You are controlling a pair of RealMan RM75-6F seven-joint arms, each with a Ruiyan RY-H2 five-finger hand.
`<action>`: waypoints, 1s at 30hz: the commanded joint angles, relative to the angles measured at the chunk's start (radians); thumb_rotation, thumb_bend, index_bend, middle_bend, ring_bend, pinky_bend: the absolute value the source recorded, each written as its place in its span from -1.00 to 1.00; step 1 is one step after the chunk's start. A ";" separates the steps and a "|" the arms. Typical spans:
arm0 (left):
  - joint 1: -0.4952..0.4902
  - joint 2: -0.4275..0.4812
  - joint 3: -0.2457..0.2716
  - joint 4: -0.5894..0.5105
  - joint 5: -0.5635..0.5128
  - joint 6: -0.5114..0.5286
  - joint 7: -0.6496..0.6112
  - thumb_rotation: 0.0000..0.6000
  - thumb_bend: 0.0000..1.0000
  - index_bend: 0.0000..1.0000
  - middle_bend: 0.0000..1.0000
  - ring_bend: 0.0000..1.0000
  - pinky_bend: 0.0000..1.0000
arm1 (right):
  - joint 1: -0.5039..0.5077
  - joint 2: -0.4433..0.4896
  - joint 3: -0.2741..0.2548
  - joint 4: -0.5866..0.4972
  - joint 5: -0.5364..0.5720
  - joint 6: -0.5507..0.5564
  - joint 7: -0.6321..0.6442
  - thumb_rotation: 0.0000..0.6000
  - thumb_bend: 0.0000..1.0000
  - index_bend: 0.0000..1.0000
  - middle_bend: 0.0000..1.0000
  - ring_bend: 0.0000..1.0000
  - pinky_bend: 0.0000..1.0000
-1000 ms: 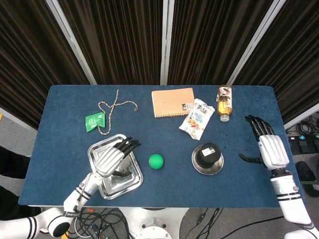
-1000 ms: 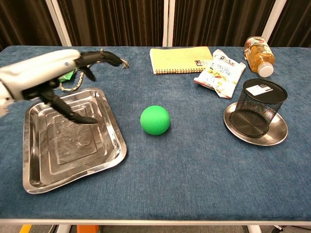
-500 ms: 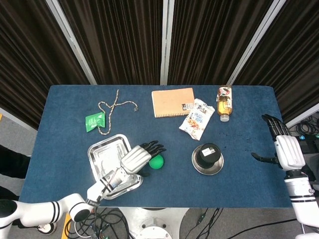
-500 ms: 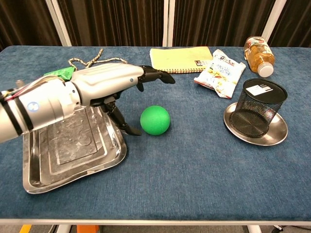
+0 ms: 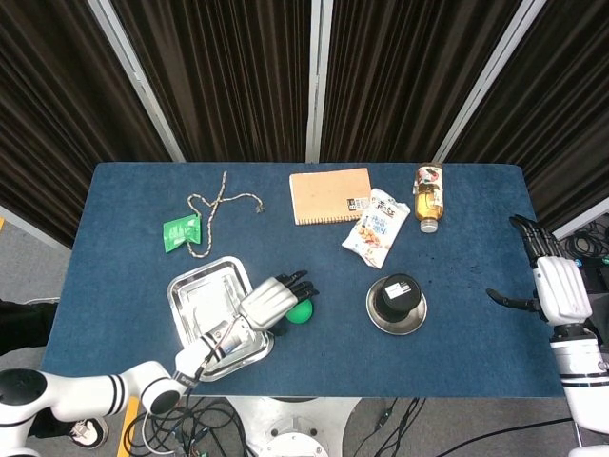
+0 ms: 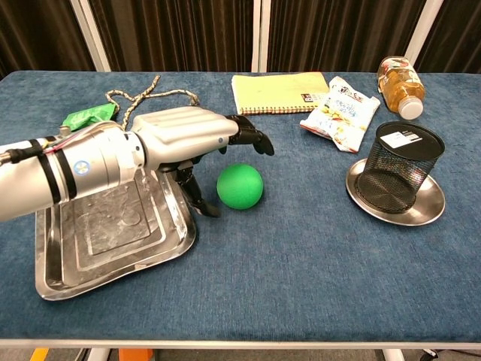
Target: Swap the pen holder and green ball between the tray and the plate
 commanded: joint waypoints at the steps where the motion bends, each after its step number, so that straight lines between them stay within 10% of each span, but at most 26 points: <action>1: -0.006 -0.004 0.003 0.004 0.001 0.003 -0.006 1.00 -0.79 -0.60 -0.63 -0.83 -0.36 | -0.002 0.000 0.001 0.002 -0.001 -0.003 0.002 1.00 -0.95 -1.00 -0.92 -1.00 -0.83; 30: -0.045 -0.083 0.055 0.109 0.011 0.038 -0.049 1.00 -0.46 -0.28 -0.40 -0.52 0.08 | -0.029 -0.004 0.014 0.018 -0.011 -0.022 0.018 1.00 -0.92 -1.00 -0.92 -1.00 -0.83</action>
